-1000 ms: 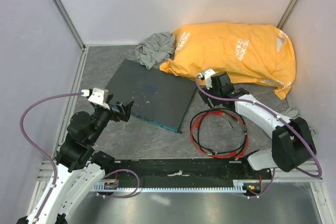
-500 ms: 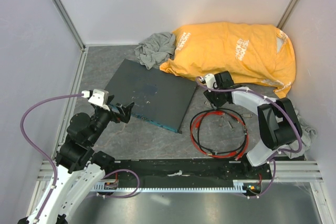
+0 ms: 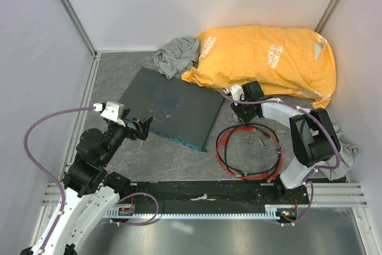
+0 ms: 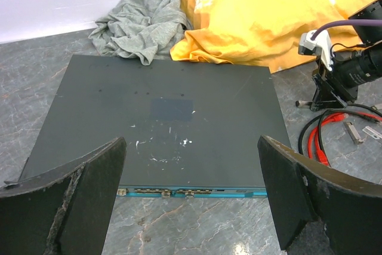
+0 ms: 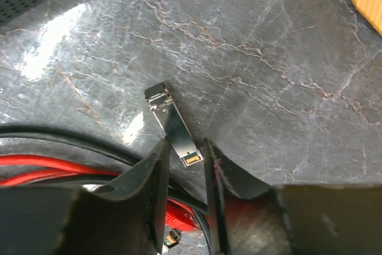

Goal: Insert the plug into the switch port
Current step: Pick up the plug from the center of the board.

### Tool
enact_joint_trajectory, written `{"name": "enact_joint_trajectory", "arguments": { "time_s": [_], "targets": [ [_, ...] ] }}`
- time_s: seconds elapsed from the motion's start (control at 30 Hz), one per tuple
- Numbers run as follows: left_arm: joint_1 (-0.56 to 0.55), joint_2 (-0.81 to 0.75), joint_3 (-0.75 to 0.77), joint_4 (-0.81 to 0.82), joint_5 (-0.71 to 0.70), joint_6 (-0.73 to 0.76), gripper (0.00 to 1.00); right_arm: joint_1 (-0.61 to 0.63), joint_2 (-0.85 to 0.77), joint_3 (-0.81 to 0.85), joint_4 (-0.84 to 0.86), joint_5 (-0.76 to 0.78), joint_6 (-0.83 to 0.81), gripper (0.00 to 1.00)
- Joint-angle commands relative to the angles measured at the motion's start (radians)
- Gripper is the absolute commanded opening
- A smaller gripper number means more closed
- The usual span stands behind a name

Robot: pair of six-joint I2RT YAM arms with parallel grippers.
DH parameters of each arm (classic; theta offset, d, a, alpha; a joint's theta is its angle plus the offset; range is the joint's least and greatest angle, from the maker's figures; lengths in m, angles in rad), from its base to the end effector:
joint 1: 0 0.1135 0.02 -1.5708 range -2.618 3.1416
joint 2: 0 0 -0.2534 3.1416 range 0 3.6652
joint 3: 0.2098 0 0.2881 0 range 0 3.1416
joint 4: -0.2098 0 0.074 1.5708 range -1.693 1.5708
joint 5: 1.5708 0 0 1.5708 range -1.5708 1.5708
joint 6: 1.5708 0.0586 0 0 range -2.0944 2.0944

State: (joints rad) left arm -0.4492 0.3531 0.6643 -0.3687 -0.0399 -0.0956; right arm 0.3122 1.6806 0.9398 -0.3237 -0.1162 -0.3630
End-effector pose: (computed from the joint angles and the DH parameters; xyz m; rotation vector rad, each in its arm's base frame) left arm 0.1491 -0.0693 0.3369 0.2583 1.6217 -0.3855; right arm 0.3408 0.1171 0.1039 -0.9083 2.4681 0.1356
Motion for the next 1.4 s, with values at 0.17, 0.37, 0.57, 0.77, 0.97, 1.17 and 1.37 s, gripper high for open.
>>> {"name": "enact_joint_trajectory", "arguments": {
  "time_s": [0.17, 0.37, 0.57, 0.77, 0.97, 1.17, 1.37],
  "targets": [
    [0.004, 0.004, -0.008, 0.014, 0.063, 0.008, 0.98, 0.007, -0.039, 0.034, -0.043, -0.048, 0.002, 0.12],
    [0.004, 0.018, -0.029, 0.053, 0.147, 0.022, 0.98, 0.083, -0.185, 0.047, -0.049, -0.056, 0.041, 0.0],
    [0.003, 0.067, -0.048, 0.115, 0.28, 0.063, 0.96, 0.206, -0.33, 0.037, -0.071, -0.143, 0.093, 0.0],
    [0.003, 0.109, -0.072, 0.152, 0.494, 0.21, 1.0, 0.35, -0.45, -0.01, -0.071, -0.181, 0.139, 0.0],
    [0.001, 0.207, -0.042, 0.154, 0.744, 0.27, 1.0, 0.449, -0.562, -0.041, -0.061, -0.241, 0.154, 0.0],
    [-0.074, 0.323, 0.017, 0.155, 0.851, 0.324, 0.98, 0.527, -0.621, -0.053, -0.064, -0.284, 0.141, 0.0],
    [-0.215, 0.477, 0.109, 0.155, 0.821, 0.419, 0.89, 0.584, -0.645, -0.053, -0.08, -0.287, 0.121, 0.0]
  ]
}}
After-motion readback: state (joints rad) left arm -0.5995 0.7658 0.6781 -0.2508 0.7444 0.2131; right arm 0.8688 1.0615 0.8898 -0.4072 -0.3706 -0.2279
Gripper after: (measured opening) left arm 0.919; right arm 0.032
